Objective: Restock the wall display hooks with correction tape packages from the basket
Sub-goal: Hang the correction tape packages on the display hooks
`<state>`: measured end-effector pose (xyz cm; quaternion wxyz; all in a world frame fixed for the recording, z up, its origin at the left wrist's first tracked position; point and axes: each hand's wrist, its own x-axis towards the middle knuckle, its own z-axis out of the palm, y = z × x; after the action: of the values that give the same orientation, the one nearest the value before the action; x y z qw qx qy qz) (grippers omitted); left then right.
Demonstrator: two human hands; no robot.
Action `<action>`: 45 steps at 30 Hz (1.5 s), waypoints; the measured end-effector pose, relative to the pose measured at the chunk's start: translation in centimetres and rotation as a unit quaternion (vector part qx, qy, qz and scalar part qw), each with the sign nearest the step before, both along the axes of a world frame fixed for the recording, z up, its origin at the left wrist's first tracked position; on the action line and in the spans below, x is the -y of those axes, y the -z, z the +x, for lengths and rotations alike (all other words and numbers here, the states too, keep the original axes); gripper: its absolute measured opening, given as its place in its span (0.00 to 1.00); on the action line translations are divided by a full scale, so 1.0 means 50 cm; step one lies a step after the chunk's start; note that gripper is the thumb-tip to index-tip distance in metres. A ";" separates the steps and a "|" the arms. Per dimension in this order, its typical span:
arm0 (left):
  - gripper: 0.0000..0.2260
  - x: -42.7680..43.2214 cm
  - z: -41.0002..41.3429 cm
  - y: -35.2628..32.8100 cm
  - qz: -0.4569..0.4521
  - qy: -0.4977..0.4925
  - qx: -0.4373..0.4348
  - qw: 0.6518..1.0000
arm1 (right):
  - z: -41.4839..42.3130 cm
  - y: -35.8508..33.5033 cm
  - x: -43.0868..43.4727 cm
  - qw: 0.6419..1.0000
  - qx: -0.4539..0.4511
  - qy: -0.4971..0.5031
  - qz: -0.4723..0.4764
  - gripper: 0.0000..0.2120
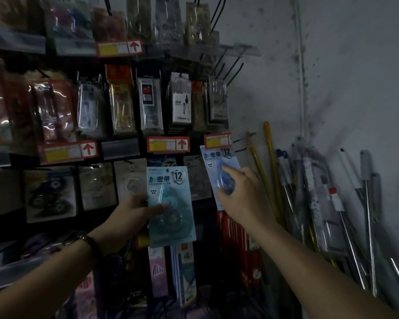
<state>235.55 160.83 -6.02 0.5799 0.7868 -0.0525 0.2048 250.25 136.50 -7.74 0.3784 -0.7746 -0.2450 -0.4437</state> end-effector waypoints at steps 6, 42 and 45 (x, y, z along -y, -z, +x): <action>0.14 0.001 -0.013 -0.014 0.007 -0.020 0.001 1.000 | -0.009 -0.017 -0.008 1.000 -0.009 -0.012 0.013 0.30; 0.11 0.110 0.028 0.005 0.017 -0.008 0.018 1.000 | -0.121 0.067 -0.057 0.991 -0.009 -0.064 -0.118 0.41; 0.17 0.107 0.022 0.016 0.101 -0.064 0.023 0.993 | -0.100 0.064 -0.042 0.996 -0.042 -0.020 -0.071 0.39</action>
<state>236.66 155.50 -6.84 0.4820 0.8379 -0.0360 0.2535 245.25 138.58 -10.93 0.3407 -0.8127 -0.2751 -0.3845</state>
